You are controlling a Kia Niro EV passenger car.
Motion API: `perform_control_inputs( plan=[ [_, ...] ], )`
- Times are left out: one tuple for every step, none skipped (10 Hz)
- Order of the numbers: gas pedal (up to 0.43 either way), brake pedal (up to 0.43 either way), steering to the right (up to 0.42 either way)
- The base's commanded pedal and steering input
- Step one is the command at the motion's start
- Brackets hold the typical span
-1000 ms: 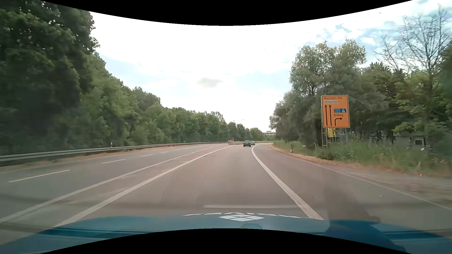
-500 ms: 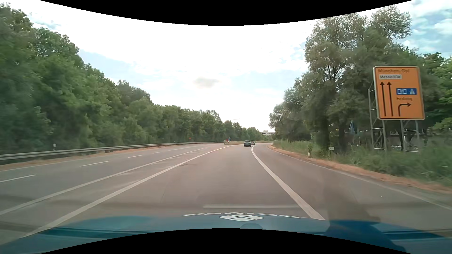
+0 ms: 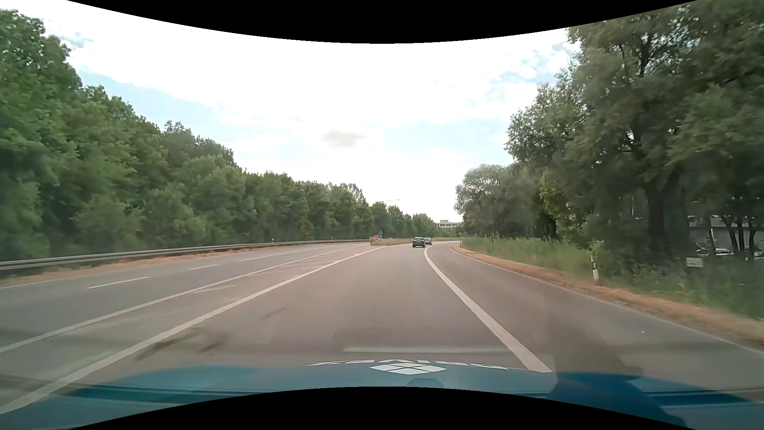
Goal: Follow the waypoints while adhering to traffic rules and regulations
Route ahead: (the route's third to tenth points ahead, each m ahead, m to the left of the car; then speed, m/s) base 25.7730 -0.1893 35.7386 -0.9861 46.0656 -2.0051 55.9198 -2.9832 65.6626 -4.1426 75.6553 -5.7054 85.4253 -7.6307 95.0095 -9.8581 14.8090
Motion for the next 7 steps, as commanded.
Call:
perform_control_inputs(
  plan=[
    [0.189, 0.0, 0.008],
    [0.189, 0.0, 0.008],
    [0.189, 0.0, 0.008],
    [0.189, 0.0, 0.008],
    [0.189, 0.0, 0.008],
    [0.189, 0.0, 0.008],
    [0.189, 0.0, 0.008]
  ],
)
